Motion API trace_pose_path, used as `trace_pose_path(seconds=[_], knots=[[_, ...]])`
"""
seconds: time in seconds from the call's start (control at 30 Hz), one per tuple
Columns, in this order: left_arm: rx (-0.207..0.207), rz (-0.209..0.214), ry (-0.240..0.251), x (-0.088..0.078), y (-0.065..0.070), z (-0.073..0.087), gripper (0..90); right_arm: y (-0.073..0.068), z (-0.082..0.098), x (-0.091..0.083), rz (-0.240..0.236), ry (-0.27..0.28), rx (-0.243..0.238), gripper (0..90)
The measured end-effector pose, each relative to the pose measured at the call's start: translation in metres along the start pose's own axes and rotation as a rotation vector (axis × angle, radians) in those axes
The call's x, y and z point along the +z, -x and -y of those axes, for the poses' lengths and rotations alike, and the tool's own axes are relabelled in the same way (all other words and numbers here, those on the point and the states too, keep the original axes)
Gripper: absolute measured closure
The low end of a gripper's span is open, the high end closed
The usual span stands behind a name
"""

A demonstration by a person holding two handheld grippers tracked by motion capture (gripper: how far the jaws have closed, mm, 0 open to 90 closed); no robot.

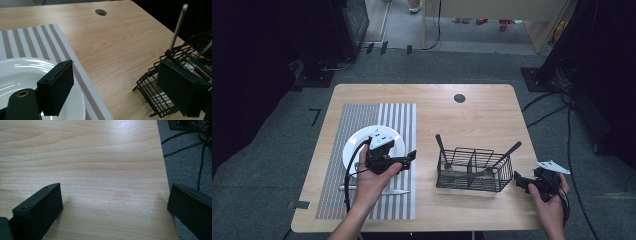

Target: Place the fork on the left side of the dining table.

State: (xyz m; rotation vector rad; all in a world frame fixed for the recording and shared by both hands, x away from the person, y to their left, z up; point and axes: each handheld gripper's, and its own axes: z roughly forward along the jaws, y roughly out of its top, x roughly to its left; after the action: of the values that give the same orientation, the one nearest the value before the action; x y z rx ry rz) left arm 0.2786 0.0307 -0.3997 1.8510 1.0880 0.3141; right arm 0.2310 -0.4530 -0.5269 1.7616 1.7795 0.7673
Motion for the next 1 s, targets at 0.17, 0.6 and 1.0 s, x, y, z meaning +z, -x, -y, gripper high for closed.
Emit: trace_pose_path(seconds=[0.17, 0.6, 1.0], knots=[[0.011, 0.027, 0.003, 0.008, 0.010, -0.007, 14.7, 0.000, 0.000, 0.000, 0.000, 0.001, 0.000, 0.0], [0.028, 0.093, 0.010, 0.023, 0.030, -0.025, 25.4, 0.000, 0.000, 0.000, -0.001, 0.001, 0.000, 0.0], [0.061, 0.142, 0.005, 0.037, 0.044, -0.036, 47.3, 0.000, 0.000, 0.000, -0.001, 0.001, 0.000, 0.0]])
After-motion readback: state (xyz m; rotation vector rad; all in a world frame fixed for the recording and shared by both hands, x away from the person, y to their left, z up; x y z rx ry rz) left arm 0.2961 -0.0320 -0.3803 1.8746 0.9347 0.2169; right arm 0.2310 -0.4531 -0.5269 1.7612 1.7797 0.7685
